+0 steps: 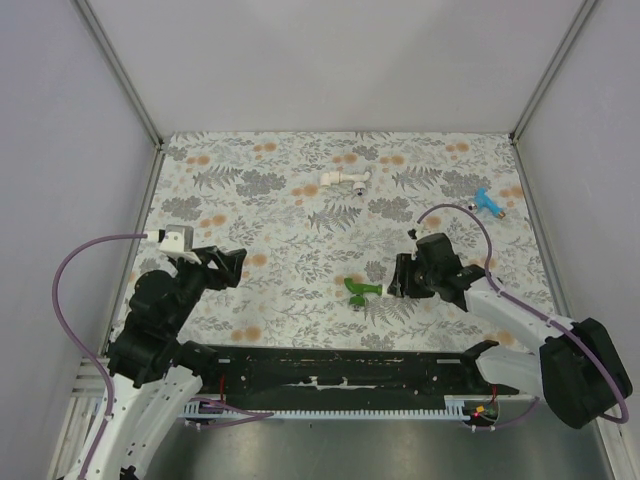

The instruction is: Install the water faucets

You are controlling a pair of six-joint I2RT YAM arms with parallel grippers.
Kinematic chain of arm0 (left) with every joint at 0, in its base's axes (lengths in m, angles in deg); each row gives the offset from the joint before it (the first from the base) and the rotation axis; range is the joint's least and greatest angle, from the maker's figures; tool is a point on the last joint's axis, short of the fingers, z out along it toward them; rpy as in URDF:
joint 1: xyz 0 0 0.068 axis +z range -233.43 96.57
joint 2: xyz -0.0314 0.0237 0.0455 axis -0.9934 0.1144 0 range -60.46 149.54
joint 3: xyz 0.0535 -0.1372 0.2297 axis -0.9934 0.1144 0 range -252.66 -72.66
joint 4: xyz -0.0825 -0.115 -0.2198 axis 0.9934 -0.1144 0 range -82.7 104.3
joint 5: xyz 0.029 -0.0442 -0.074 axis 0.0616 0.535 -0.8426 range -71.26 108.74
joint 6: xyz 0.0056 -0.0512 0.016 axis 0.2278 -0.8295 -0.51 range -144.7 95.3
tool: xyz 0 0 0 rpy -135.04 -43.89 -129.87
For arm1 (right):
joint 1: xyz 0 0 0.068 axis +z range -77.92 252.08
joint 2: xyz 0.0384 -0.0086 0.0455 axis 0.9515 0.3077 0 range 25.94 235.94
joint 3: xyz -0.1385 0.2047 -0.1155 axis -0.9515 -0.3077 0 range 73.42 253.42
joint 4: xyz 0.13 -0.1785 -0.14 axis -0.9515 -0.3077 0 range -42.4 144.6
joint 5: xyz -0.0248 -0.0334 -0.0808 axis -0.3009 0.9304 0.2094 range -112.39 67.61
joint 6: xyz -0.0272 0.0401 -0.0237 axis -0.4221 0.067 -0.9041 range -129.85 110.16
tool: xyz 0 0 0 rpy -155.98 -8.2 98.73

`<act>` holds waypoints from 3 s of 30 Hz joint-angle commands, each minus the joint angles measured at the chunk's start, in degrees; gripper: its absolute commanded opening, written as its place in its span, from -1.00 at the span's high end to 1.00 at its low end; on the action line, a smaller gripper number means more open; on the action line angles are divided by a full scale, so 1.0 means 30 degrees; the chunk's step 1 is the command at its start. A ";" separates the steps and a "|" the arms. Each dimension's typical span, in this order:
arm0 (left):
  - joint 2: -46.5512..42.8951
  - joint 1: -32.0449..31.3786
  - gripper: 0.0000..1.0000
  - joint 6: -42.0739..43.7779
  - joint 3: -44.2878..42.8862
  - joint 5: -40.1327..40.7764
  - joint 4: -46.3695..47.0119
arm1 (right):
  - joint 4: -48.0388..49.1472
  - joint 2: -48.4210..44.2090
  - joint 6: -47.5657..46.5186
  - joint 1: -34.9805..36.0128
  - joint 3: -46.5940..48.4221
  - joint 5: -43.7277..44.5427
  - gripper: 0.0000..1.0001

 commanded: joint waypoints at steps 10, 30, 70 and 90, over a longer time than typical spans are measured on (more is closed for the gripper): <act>-0.0301 0.0143 -0.53 0.0713 0.0092 -0.0233 0.0425 | 0.7517 0.4416 0.2062 -0.0359 0.0830 0.0856 0.50; -0.0915 0.0406 -0.53 0.0773 0.0267 0.0675 0.0483 | 0.9109 0.7246 0.0542 -0.2319 0.5700 0.0180 -0.96; -0.6893 0.0611 -0.78 -0.2394 0.3081 0.9901 0.6403 | -0.2030 -2.1415 -0.9510 -0.3171 0.1714 0.9585 -0.96; -0.6629 0.0699 -0.83 -0.2509 0.2641 1.0871 0.5582 | -0.1647 -2.1445 -0.9275 -0.3523 0.1126 0.9996 -0.96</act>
